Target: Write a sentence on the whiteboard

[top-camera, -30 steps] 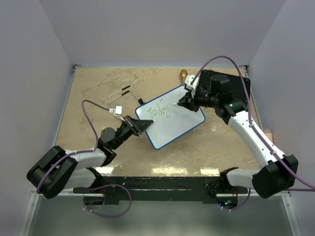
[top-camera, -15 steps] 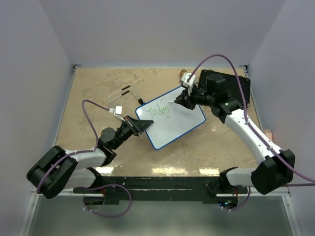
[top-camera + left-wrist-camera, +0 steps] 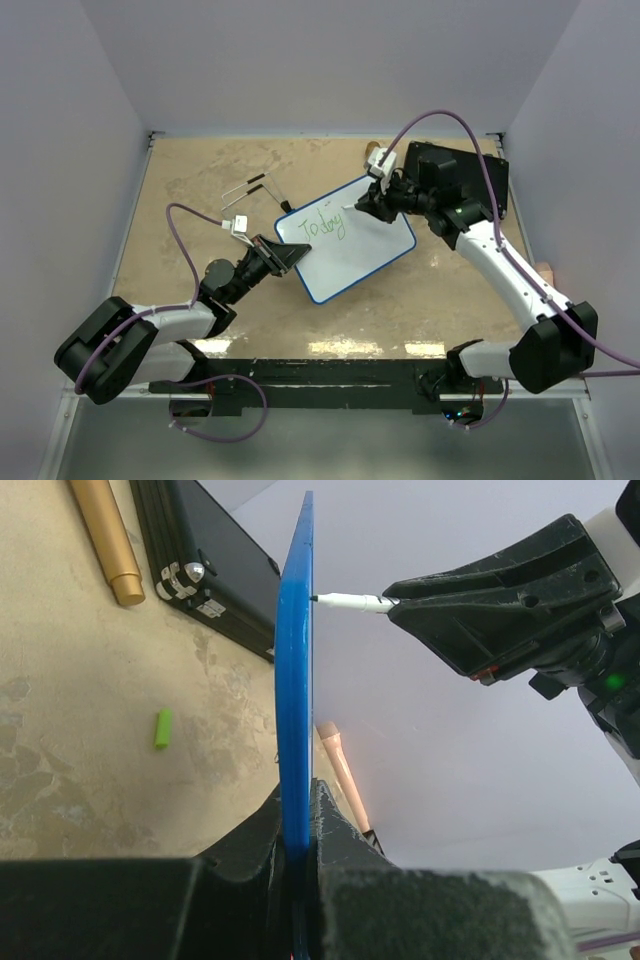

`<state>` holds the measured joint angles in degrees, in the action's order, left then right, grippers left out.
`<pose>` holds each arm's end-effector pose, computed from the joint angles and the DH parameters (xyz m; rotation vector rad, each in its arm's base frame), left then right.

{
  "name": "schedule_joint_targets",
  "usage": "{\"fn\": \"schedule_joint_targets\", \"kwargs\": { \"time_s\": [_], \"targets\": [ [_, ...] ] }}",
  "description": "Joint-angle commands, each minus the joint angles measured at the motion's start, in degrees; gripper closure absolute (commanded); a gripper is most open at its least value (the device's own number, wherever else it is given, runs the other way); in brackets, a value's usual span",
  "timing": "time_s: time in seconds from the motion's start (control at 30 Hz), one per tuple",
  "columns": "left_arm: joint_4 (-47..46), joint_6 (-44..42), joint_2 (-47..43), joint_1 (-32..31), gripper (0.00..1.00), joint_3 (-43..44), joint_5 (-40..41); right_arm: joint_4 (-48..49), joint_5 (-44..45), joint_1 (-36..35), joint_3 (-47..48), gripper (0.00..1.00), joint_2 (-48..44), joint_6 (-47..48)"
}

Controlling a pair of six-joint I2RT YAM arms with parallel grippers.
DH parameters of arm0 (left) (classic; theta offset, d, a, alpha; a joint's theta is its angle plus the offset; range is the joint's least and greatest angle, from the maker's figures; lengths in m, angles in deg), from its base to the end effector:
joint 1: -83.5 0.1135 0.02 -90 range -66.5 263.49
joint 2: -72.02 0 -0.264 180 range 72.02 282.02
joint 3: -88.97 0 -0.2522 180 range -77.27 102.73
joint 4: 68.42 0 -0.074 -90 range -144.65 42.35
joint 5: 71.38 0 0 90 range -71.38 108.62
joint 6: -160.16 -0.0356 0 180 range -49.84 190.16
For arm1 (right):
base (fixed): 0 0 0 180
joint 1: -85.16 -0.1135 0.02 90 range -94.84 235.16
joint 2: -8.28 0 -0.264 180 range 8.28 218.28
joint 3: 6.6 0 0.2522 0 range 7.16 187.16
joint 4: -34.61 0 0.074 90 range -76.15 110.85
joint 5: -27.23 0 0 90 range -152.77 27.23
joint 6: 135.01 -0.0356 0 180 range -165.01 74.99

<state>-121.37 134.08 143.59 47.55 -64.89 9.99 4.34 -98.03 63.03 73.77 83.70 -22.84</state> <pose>0.1764 -0.1345 0.1986 -0.2577 1.6148 -1.5014 0.2683 0.1313 0.3467 -1.0924 1.6488 0.6158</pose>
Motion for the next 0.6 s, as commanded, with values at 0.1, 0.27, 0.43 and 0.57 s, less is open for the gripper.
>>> {"fn": "schedule_joint_targets", "kwargs": {
  "time_s": [0.1, 0.27, 0.43, 0.57],
  "targets": [
    [-41.9, 1.6, 0.2, 0.3, 1.0, 2.3, -0.2, -2.9, -2.2, -0.4, 2.0, 1.0, -4.0, 1.3],
    [-41.9, 1.5, 0.1, 0.3, 1.0, 2.2, -0.2, -1.5, -3.1, -0.2, 1.4, 1.0, -6.3, -0.1],
    [-41.9, 1.6, 0.1, 0.3, 1.0, 2.3, -0.2, -0.4, 2.3, -0.2, 0.3, 1.0, -4.7, -0.8],
    [-41.9, 1.5, -0.3, 0.3, 1.0, 2.3, -0.3, -0.1, 3.7, -0.1, -0.1, 1.0, -3.7, -0.9]
  ]
}}
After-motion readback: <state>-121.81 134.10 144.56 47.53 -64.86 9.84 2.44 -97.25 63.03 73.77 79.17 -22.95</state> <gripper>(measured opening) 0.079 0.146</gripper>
